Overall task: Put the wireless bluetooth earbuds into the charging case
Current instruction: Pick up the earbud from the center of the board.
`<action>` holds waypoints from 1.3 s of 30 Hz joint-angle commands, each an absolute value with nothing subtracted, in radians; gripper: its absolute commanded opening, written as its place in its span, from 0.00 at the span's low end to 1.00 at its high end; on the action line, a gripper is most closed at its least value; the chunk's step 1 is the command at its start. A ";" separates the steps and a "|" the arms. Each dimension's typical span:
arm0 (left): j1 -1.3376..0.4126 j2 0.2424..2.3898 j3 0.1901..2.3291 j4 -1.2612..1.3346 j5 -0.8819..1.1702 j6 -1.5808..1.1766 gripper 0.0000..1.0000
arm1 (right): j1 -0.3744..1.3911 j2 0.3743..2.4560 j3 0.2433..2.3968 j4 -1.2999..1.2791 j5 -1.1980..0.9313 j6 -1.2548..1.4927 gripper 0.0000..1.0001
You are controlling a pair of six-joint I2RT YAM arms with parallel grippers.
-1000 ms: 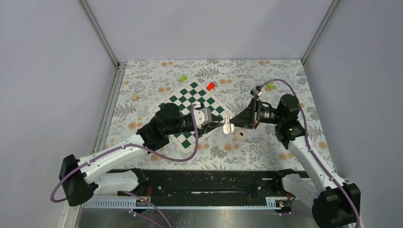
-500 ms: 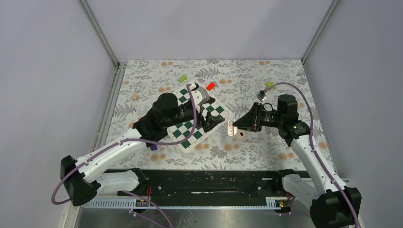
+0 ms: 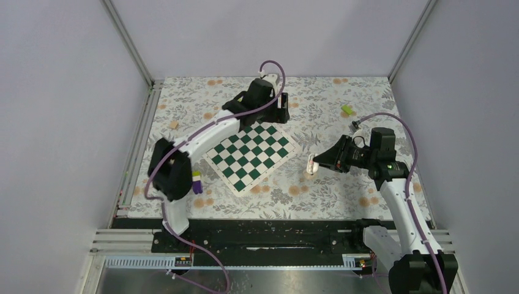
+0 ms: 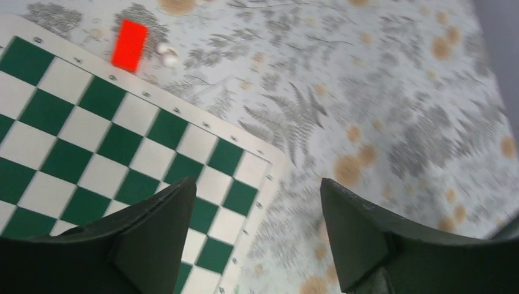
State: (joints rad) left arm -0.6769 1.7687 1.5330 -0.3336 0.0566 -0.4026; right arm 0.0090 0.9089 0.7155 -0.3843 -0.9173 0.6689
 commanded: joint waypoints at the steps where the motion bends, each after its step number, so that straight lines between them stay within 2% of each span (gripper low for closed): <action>1: -0.656 1.993 1.825 -0.549 -0.142 -0.501 0.72 | 0.007 0.894 0.737 -0.406 -0.910 0.638 0.00; 8: -0.649 2.255 2.059 -0.576 -0.223 -0.594 0.66 | 0.007 0.907 0.763 -0.418 -0.916 0.637 0.00; 17: -0.603 2.461 2.224 -0.567 -0.212 -0.764 0.57 | 0.007 0.941 0.787 -0.419 -0.930 0.635 0.00; 19: -0.594 2.491 2.249 -0.557 -0.221 -0.792 0.53 | 0.006 0.954 0.791 -0.418 -0.933 0.631 0.00; 25: -0.580 2.561 2.315 -0.531 -0.227 -0.825 0.50 | 0.007 0.987 0.808 -0.417 -0.938 0.622 0.00; 30: -0.577 2.603 2.358 -0.517 -0.195 -0.843 0.40 | 0.006 1.006 0.817 -0.418 -0.944 0.616 0.00; 39: -0.588 2.568 2.296 -0.497 -0.170 -0.845 0.30 | 0.006 1.017 0.822 -0.418 -0.944 0.612 0.00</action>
State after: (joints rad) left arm -0.5800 2.5977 2.3085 -0.5430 -0.1764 -0.8333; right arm 0.0090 1.0164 0.7723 -0.4290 -0.9104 0.6281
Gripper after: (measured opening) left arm 0.316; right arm 0.283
